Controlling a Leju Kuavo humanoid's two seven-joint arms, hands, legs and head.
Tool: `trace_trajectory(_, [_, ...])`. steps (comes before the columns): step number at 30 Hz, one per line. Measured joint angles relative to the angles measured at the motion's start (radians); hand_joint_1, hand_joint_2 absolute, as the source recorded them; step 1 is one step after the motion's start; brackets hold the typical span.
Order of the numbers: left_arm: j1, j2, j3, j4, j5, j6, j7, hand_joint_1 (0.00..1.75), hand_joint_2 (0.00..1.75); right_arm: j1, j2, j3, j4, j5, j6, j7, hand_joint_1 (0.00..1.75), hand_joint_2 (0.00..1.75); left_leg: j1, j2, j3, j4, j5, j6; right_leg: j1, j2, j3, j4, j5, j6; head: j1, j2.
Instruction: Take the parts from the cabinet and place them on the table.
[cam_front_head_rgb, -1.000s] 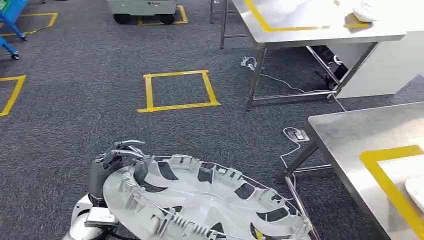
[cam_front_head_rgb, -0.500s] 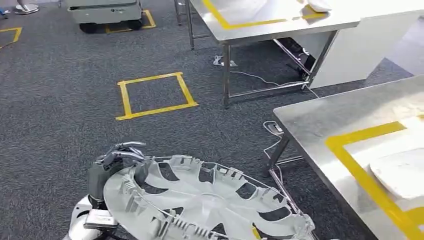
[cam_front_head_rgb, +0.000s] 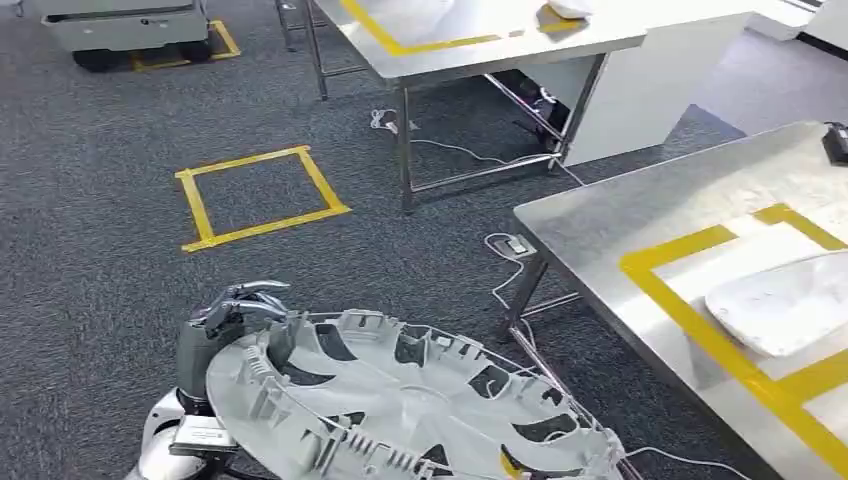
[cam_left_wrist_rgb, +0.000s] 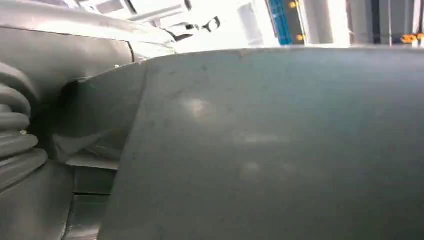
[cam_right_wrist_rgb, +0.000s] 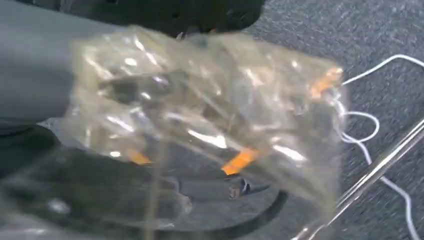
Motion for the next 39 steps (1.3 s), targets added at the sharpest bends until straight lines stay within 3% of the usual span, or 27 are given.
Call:
trace_trajectory(1, [0.0, 0.0, 0.0, 0.0, 0.0, 0.0, 0.0, 1.75, 1.75, 0.001, 0.0, 0.0, 0.0, 0.0, 0.0, 0.0, 0.0, 0.0, 0.0, 0.011, 0.001, 0.0, 0.0, 0.0, -0.001, -0.001, 0.004, -0.004, 0.013, 0.001, -0.001, 0.0])
trace_trajectory(2, [0.0, 0.0, 0.0, 0.0, 0.0, 0.0, 0.0, 1.75, 1.75, 0.002, 0.0, 0.0, 0.001, 0.0, 0.0, 0.0, 0.0, 0.0, 0.0, 0.019, 0.001, 0.0, -0.001, -0.001, -0.001, -0.003, 0.026, -0.044, 0.04, 0.001, 0.0, 0.0])
trace_trajectory(4, [-0.001, 0.0, 0.0, 0.0, 0.0, -0.001, 0.0, 1.75, 1.75, 0.002, 0.0, 0.0, 0.001, 0.0, 0.0, 0.0, 0.0, 0.0, 0.0, 0.033, 0.007, 0.0, -0.005, -0.006, -0.001, -0.03, 0.131, -0.232, 0.125, -0.003, 0.0, 0.0])
trace_trajectory(5, [-0.001, 0.0, 0.0, 0.0, 0.0, -0.002, 0.0, 1.75, 1.75, 0.0, 0.0, 0.0, 0.001, 0.0, 0.0, 0.0, 0.0, 0.0, -0.003, 0.04, 0.01, 0.001, -0.008, -0.011, 0.003, -0.07, 0.165, -0.299, 0.125, -0.004, 0.0, 0.0])
trace_trajectory(6, [-0.001, 0.0, 0.0, 0.0, 0.0, -0.002, 0.0, 1.75, 1.75, -0.002, 0.0, 0.0, 0.001, 0.0, 0.0, 0.0, 0.0, 0.0, -0.01, 0.046, 0.008, 0.007, -0.012, -0.018, 0.01, -0.068, 0.18, -0.314, 0.121, -0.01, 0.001, 0.0])
trace_trajectory(8, [-0.002, 0.0, 0.0, 0.0, 0.0, -0.003, 0.0, 1.75, 1.75, -0.002, 0.0, 0.0, 0.001, 0.002, 0.001, 0.0, 0.0, 0.0, -0.011, 0.06, 0.008, 0.006, -0.009, -0.026, 0.01, -0.053, 0.172, -0.308, 0.123, -0.017, -0.001, 0.0])
trace_trajectory(10, [-0.003, 0.0, 0.0, 0.0, 0.0, -0.005, 0.0, 1.75, 1.75, 0.001, 0.0, -0.002, 0.002, 0.004, 0.001, -0.001, 0.0, 0.0, -0.006, 0.066, 0.013, 0.007, -0.016, -0.039, 0.007, -0.037, 0.174, -0.314, 0.129, -0.03, -0.001, 0.0])
trace_trajectory(12, [-0.004, 0.0, 0.0, 0.0, 0.0, -0.005, 0.0, 1.75, 1.75, -0.002, 0.0, -0.003, 0.002, 0.005, 0.001, -0.001, 0.0, 0.0, 0.0, 0.009, -0.01, 0.065, -0.064, -0.048, 0.004, -0.023, 0.176, -0.316, 0.132, -0.041, -0.008, 0.0])
trace_trajectory(13, [-0.003, 0.0, 0.0, 0.0, 0.0, -0.006, 0.0, 1.75, 1.75, -0.004, 0.0, -0.003, 0.002, 0.005, 0.001, -0.001, 0.0, 0.0, 0.002, -0.007, -0.054, 0.16, -0.113, -0.05, 0.004, -0.012, 0.175, -0.316, 0.132, -0.045, -0.008, 0.0])
trace_trajectory(15, [-0.002, 0.002, 0.0, 0.0, 0.0, -0.006, 0.0, 1.75, 1.75, -0.004, 0.0, -0.003, 0.002, 0.006, 0.002, -0.001, 0.0, 0.0, 0.002, -0.014, -0.127, 0.309, -0.164, -0.053, 0.006, 0.007, 0.175, -0.316, 0.132, -0.048, -0.008, 0.0])
trace_trajectory(19, [-0.001, 0.002, 0.0, 0.0, 0.0, -0.006, 0.0, 1.75, 1.75, -0.004, 0.0, -0.003, 0.002, 0.006, 0.002, -0.001, 0.0, 0.0, 0.002, -0.014, -0.133, 0.321, -0.165, -0.053, 0.006, 0.009, 0.175, -0.316, 0.132, -0.048, -0.008, 0.0])
trace_trajectory(21, [-0.001, 0.002, 0.0, 0.0, 0.0, -0.006, 0.0, 1.75, 1.75, -0.003, 0.0, -0.003, 0.003, 0.006, 0.002, -0.001, 0.0, 0.0, 0.002, -0.015, -0.141, 0.33, -0.157, -0.052, 0.006, 0.019, 0.176, -0.316, 0.132, -0.048, -0.007, 0.0])
trace_trajectory(22, [-0.002, 0.002, 0.0, 0.0, 0.0, -0.006, 0.0, 1.75, 1.75, -0.004, 0.0, -0.003, 0.004, 0.006, 0.002, -0.001, 0.0, 0.0, 0.005, -0.052, -0.025, 0.068, 0.01, -0.04, 0.006, 0.062, 0.182, -0.313, 0.132, -0.046, -0.008, 0.0])
trace_trajectory(23, [-0.002, 0.002, 0.0, 0.0, 0.0, -0.006, 0.0, 1.75, 1.75, -0.005, 0.0, -0.003, 0.004, 0.006, 0.002, -0.001, 0.0, 0.0, 0.005, -0.076, -0.011, 0.035, 0.001, -0.036, 0.013, 0.069, 0.178, -0.307, 0.129, -0.039, -0.008, 0.0])
trace_trajectory(25, [-0.002, 0.002, 0.0, 0.0, 0.0, -0.007, 0.0, 1.75, 1.75, -0.003, 0.0, -0.003, 0.004, 0.006, 0.002, -0.002, 0.0, 0.0, 0.003, -0.068, -0.013, 0.022, -0.005, -0.03, 0.007, 0.081, 0.163, -0.306, 0.135, -0.027, -0.006, 0.0])
trace_trajectory(27, [-0.003, 0.001, 0.0, 0.0, 0.0, -0.007, 0.0, 1.75, 1.75, 0.002, 0.0, -0.003, 0.005, 0.006, 0.002, -0.002, 0.0, 0.0, 0.003, -0.054, -0.012, 0.013, 0.002, -0.016, 0.004, 0.094, 0.152, -0.311, 0.138, -0.013, -0.007, 0.0])
trace_trajectory(28, [-0.005, 0.0, 0.0, 0.0, 0.0, -0.008, 0.0, 1.75, 1.75, 0.002, 0.0, -0.003, 0.006, 0.006, 0.002, -0.002, 0.0, 0.0, 0.007, -0.039, -0.008, 0.006, 0.007, -0.009, 0.003, 0.075, 0.15, -0.299, 0.128, -0.011, -0.008, 0.0])
trace_trajectory(29, [-0.005, 0.0, 0.0, 0.0, 0.0, -0.009, 0.0, 1.75, 1.75, 0.0, 0.0, -0.003, 0.005, 0.006, 0.002, -0.003, 0.0, 0.0, 0.006, -0.034, -0.009, 0.005, 0.007, -0.004, 0.007, 0.035, 0.13, -0.261, 0.1, -0.008, 0.003, 0.0])
trace_trajectory(30, [-0.004, 0.0, 0.0, 0.0, 0.0, -0.01, -0.001, 1.75, 1.75, -0.003, 0.0, -0.003, 0.006, 0.007, 0.002, -0.004, 0.0, 0.0, 0.005, -0.024, -0.01, 0.005, 0.007, -0.001, 0.006, 0.016, 0.095, -0.187, 0.06, -0.005, 0.004, 0.0])
trace_trajectory(32, [-0.003, 0.0, 0.0, 0.0, 0.0, -0.01, -0.001, 1.75, 1.75, -0.004, 0.0, -0.003, 0.006, 0.013, 0.004, -0.008, 0.0, 0.0, 0.003, -0.001, -0.012, 0.005, 0.005, 0.001, 0.004, 0.001, 0.02, -0.029, -0.006, 0.001, 0.003, 0.0])
trace_trajectory(33, [-0.003, 0.0, 0.0, 0.0, 0.0, -0.011, -0.001, 1.75, 1.75, -0.003, 0.0, -0.004, 0.007, 0.015, 0.004, -0.008, 0.0, 0.0, 0.002, 0.008, -0.012, 0.005, 0.005, 0.001, 0.003, 0.0, 0.004, 0.005, -0.009, 0.004, 0.003, 0.0])
trace_trajectory(34, [-0.003, 0.0, 0.0, 0.0, 0.0, -0.013, -0.001, 1.75, 1.75, -0.003, 0.0, -0.006, 0.008, 0.016, 0.005, -0.01, 0.0, 0.0, 0.002, 0.018, -0.011, 0.005, 0.005, 0.001, 0.002, -0.001, 0.013, -0.012, 0.012, 0.005, 0.003, 0.0])
trace_trajectory(35, [-0.004, 0.0, 0.0, 0.0, 0.0, -0.013, -0.001, 1.75, 1.75, -0.003, 0.0, -0.01, 0.008, 0.017, 0.006, -0.01, 0.0, 0.0, 0.002, 0.026, -0.01, 0.006, 0.004, 0.0, 0.002, -0.004, 0.042, -0.068, 0.047, 0.005, 0.003, 0.0])
trace_trajectory(36, [-0.004, 0.0, 0.0, 0.0, 0.0, -0.013, -0.001, 1.75, 1.75, -0.003, 0.0, -0.011, 0.008, 0.018, 0.006, -0.011, 0.0, 0.0, 0.002, 0.033, -0.008, 0.006, 0.002, -0.002, 0.001, -0.014, 0.092, -0.16, 0.091, 0.003, 0.003, 0.0])
trace_trajectory(37, [-0.004, 0.0, 0.0, 0.0, 0.0, -0.013, -0.001, 1.75, 1.75, -0.003, 0.0, -0.011, 0.008, 0.018, 0.006, -0.012, 0.0, 0.0, 0.002, 0.04, -0.004, 0.006, 0.0, -0.006, 0.001, -0.039, 0.147, -0.259, 0.129, 0.0, 0.003, 0.0])
trace_trajectory(38, [-0.004, 0.0, 0.0, 0.0, 0.001, -0.014, -0.001, 1.75, 1.75, -0.006, 0.0, -0.012, 0.008, 0.019, 0.007, -0.013, 0.0, 0.0, -0.003, 0.046, -0.002, 0.007, -0.003, -0.011, 0.008, -0.077, 0.172, -0.308, 0.117, -0.001, 0.003, 0.0])
trace_trajectory(39, [-0.004, 0.0, 0.001, 0.0, 0.002, -0.014, -0.001, 1.75, 1.75, -0.01, 0.0, -0.012, 0.009, 0.021, 0.01, -0.015, 0.0, 0.0, -0.008, 0.052, -0.003, 0.01, -0.005, -0.017, 0.009, -0.065, 0.18, -0.314, 0.122, -0.013, 0.0, 0.0])
